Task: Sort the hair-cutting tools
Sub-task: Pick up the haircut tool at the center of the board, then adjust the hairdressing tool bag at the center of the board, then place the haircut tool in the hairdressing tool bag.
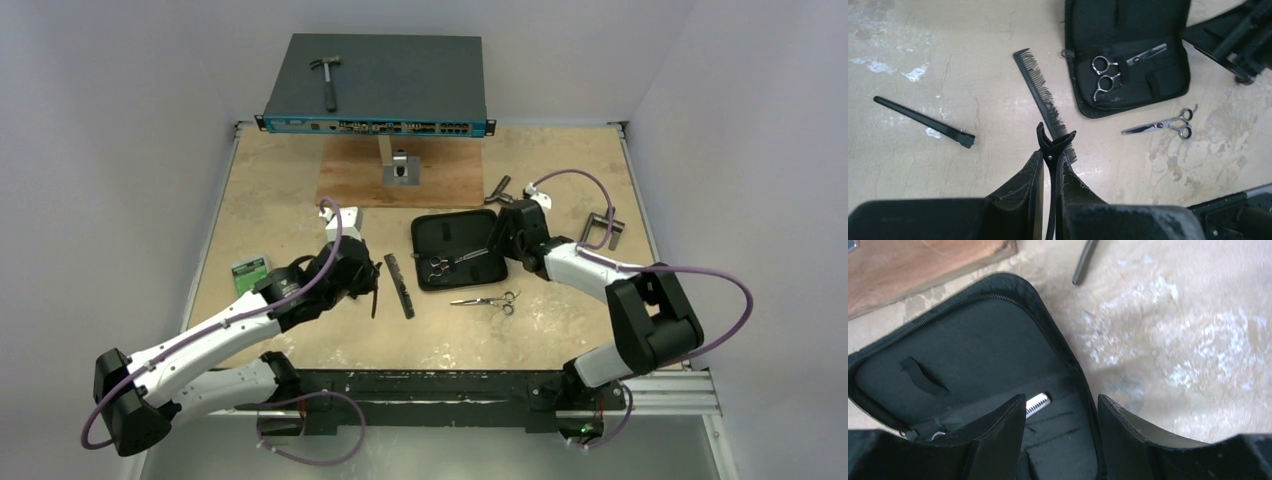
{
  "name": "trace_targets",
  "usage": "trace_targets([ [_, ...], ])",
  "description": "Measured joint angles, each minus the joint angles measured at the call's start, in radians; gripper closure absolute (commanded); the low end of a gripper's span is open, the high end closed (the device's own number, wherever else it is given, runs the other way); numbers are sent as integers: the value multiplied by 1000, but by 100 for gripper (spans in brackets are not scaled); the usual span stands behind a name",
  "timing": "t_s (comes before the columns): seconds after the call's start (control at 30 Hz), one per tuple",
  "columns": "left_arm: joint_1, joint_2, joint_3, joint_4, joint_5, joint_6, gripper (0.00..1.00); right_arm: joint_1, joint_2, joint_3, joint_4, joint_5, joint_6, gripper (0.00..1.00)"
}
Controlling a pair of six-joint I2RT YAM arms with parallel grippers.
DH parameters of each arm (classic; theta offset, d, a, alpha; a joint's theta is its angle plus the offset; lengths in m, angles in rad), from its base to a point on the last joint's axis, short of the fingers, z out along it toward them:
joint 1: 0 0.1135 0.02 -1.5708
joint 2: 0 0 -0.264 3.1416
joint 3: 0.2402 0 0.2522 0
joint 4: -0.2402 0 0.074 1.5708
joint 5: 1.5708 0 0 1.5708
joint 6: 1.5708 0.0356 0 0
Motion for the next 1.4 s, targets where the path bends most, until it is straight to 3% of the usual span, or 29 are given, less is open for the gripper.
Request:
trace_targets([
  [0.4,-77,-60,-30,-1,-28,40,100,5,198,125,40,21,-116,48],
  [0.77,-191,-95,-52,12,-74,67,100,157,182,76,101,11,-138,50],
  [1.0,-269,-5,-43,15,-126,87,100,193,73,-52,147,-46,-129,49],
  [1.17,-286,52,-15,23,-146,130,100,196,-18,-81,72,-75,-108,46],
  [1.4,-286,95,1,89,-134,241,100,198,-333,-68,-13,-138,-95,47],
])
